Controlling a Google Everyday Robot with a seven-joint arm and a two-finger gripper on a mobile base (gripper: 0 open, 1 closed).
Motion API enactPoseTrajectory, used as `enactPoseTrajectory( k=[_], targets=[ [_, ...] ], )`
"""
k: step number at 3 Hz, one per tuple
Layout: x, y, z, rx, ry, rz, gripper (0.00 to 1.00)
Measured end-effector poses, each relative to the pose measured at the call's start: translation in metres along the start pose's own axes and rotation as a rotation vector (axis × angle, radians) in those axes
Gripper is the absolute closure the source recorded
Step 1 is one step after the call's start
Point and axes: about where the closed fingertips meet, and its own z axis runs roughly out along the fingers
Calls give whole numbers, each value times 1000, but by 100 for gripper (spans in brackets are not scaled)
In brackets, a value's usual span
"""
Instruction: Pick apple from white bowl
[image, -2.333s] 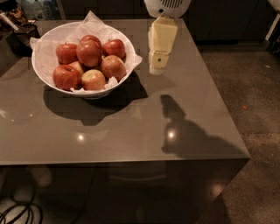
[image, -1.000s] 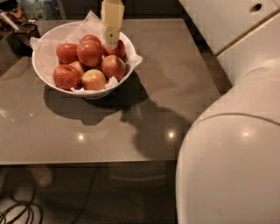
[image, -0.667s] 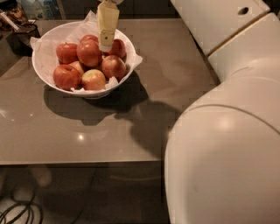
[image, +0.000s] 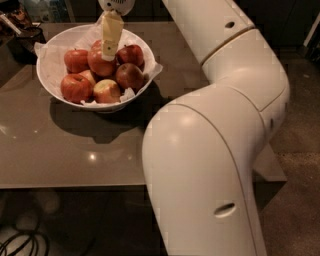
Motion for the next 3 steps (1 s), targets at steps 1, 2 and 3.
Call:
enactPoseTrajectory(
  k=[1,2,3],
  targets=[
    [-6,-10,12,-9,-20,20,29],
    [-13,-15,21,-17,-35,34,19],
    [-15,-13,27,-40,-54,53,16]
  ],
)
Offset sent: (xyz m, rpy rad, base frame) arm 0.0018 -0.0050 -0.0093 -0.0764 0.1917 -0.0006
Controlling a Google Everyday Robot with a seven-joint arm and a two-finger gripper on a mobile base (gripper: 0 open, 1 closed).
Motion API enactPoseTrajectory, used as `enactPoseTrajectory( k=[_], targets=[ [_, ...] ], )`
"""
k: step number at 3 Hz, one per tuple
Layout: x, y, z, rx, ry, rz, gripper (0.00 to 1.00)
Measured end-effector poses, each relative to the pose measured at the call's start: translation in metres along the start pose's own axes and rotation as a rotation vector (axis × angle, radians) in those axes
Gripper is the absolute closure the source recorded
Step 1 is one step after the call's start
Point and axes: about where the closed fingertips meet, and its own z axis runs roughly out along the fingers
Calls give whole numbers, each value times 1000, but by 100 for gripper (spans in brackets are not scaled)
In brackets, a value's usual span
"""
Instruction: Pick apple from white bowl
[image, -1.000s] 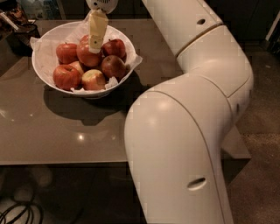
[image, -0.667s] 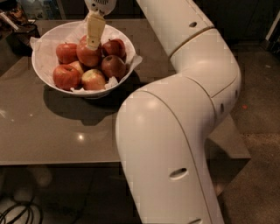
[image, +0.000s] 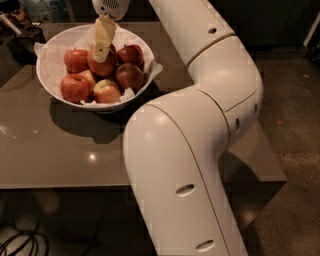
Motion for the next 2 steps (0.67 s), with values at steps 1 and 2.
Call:
enactPoseTrajectory(
  k=[1,2],
  targets=[
    [5,5,4,-36,-20,48,20],
    [15,13,3,-76,-37,124,19]
  ],
)
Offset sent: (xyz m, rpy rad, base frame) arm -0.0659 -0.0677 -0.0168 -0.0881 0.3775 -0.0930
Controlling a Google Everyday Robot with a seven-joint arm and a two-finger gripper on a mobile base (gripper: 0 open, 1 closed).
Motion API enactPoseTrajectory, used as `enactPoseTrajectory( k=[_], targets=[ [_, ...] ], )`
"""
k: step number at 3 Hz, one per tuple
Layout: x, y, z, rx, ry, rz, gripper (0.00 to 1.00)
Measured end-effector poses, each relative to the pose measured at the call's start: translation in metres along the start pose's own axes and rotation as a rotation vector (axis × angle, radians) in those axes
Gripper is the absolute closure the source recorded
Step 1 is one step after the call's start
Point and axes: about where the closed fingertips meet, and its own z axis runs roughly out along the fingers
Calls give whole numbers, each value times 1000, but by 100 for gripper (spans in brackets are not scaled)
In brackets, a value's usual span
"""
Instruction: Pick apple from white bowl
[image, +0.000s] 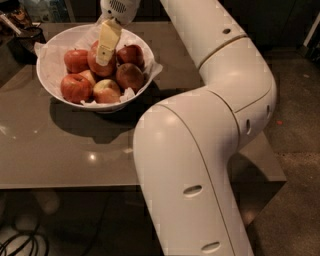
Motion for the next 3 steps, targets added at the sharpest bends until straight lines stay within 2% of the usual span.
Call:
enactPoseTrajectory(
  k=[1,3],
  targets=[
    [5,5,3,-36,-14,54,21],
    [7,7,15,-82,-25,95,28]
  ],
)
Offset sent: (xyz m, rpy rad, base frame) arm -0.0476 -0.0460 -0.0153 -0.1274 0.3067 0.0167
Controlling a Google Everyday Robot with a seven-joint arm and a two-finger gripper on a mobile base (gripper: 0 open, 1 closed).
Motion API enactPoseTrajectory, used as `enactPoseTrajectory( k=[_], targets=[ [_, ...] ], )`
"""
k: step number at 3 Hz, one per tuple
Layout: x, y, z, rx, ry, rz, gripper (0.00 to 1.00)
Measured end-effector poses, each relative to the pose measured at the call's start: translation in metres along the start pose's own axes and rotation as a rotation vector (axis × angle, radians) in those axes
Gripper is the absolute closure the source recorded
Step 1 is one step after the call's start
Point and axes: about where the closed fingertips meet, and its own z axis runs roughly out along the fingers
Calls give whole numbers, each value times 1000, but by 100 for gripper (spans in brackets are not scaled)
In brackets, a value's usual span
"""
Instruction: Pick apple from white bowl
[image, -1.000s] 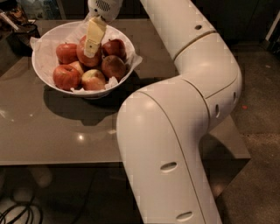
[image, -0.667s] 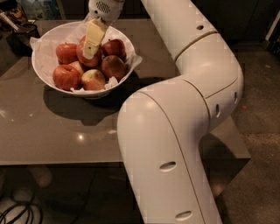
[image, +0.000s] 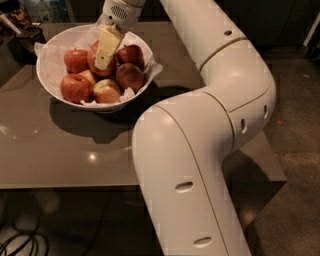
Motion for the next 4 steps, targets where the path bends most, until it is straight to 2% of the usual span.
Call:
enactPoseTrajectory(
  k=[2,4],
  targets=[
    [1,1,9,-35,-7,17,29],
    [3,10,21,-102,-21,37,29]
  ],
)
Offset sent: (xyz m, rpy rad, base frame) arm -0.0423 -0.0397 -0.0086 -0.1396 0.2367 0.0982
